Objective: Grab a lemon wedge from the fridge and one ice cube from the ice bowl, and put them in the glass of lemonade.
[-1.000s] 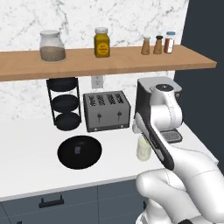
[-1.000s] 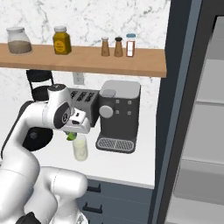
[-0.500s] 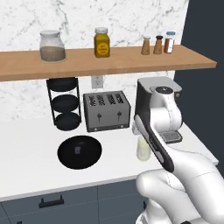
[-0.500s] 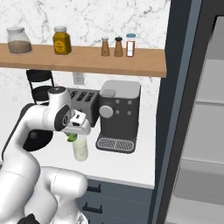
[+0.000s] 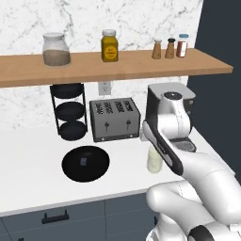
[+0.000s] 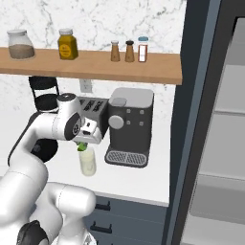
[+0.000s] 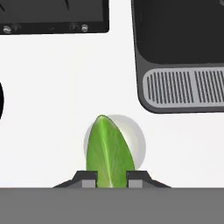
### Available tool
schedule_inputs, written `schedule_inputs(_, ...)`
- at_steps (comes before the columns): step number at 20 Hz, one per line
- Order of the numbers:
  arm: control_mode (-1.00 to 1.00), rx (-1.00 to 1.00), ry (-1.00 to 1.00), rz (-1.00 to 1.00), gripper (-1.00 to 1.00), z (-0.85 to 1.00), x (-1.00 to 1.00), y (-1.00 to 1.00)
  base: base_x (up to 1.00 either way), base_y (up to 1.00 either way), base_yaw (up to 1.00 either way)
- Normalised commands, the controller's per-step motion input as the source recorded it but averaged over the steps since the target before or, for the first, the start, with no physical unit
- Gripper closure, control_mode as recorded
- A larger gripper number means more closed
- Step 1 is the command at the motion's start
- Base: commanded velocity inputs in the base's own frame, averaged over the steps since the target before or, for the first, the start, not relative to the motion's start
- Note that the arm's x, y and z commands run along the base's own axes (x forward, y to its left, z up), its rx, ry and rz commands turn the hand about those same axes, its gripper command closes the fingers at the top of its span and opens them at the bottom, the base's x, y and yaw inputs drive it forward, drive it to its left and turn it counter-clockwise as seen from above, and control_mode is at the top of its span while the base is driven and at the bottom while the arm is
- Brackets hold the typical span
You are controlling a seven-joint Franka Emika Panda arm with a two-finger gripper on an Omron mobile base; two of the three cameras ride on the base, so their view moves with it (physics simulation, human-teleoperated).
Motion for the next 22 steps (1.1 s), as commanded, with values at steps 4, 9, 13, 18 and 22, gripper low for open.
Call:
schedule_inputs(4, -1.00, 0.01, 0.00, 0.00, 1.00, -0.36, 0.10, 0.00, 0.00, 0.00, 0.00)
schedule_inputs(9, -1.00, 0.01, -0.01, 0.00, 1.00, -0.27, 0.00, -0.06, 0.00, 0.00, 0.00)
schedule_inputs(13, -1.00, 0.00, 0.00, 0.00, 1.00, 0.00, 0.01, 0.00, 0.00, 0.00, 0.00)
schedule_inputs(18, -1.00, 0.00, 0.00, 0.00, 1.00, 0.00, 0.11, 0.00, 0.00, 0.00, 0.00)
schedule_inputs(22, -1.00, 0.00, 0.00, 0.00, 1.00, 0.00, 0.00, 0.00, 0.00, 0.00, 0.00)
